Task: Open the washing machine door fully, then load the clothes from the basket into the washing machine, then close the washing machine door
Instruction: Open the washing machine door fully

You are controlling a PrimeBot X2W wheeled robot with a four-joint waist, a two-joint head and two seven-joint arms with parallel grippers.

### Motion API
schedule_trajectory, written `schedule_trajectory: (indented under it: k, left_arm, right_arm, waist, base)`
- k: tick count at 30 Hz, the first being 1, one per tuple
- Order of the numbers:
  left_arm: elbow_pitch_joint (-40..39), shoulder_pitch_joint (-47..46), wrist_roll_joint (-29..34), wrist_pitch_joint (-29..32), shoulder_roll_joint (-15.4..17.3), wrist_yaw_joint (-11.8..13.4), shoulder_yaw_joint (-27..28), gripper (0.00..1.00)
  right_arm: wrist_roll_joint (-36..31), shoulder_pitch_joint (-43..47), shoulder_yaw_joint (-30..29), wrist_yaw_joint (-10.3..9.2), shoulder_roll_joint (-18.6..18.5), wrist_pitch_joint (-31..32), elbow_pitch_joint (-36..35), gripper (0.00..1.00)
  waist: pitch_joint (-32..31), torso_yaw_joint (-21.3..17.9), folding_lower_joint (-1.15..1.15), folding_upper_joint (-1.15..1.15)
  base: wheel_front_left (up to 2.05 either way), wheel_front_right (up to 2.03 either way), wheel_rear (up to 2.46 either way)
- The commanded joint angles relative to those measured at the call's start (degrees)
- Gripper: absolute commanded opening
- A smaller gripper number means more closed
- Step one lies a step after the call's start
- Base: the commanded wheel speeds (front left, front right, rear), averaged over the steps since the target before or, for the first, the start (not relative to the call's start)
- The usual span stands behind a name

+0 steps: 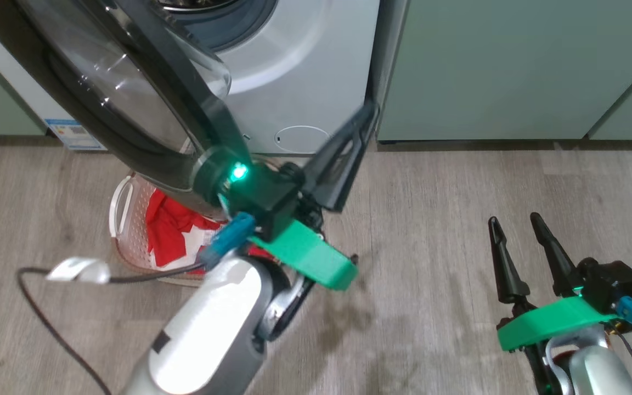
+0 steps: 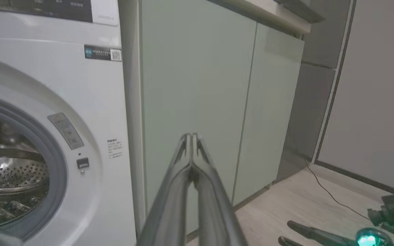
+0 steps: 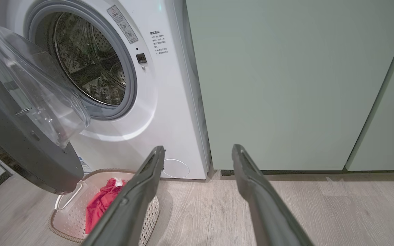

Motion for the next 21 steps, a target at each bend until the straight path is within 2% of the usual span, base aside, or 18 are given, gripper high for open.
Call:
schedule_trajectory:
  k: [1,2,6,21]
  left_arm:
    - [0.15,-0.69,-0.97,1.00,0.43,1.47,0.83,0.00]
    - [0.15,-0.69,-0.97,1.00,0.43,1.47,0.83,0.00]
    - [5.39,0.32,-2.54,1.68,0.42,4.02,0.88,0.00]
    - [16.71,-2.35,-4.84,-0.55,1.56,6.48,6.48,0.00]
  right_arm:
    - [0.44,-1.65,1.06,0.01,0.02,-0.17,-2.09,1.00]
    - [0.44,-1.65,1.06,0.01,0.02,-0.17,-2.09,1.00]
    - [0.51,-1.92,0.66,0.01,0.02,-0.17,-2.28,1.00]
    - [0.82,-2.90,0.75,0.01,0.02,-0.02,-1.96,1.00]
  waist:
    - [0.31,0.21,0.00,0.00]
    - [0.31,0.21,0.00,0.00]
    - [1.13,0.80,0.00,0.00]
    - [2.32,1.17,0.00,0.00]
  base:
    - [0.00,0.00,0.00]
    - [0.00,0.00,0.00]
    - [0.00,0.00,0.00]
    - [0.00,0.00,0.00]
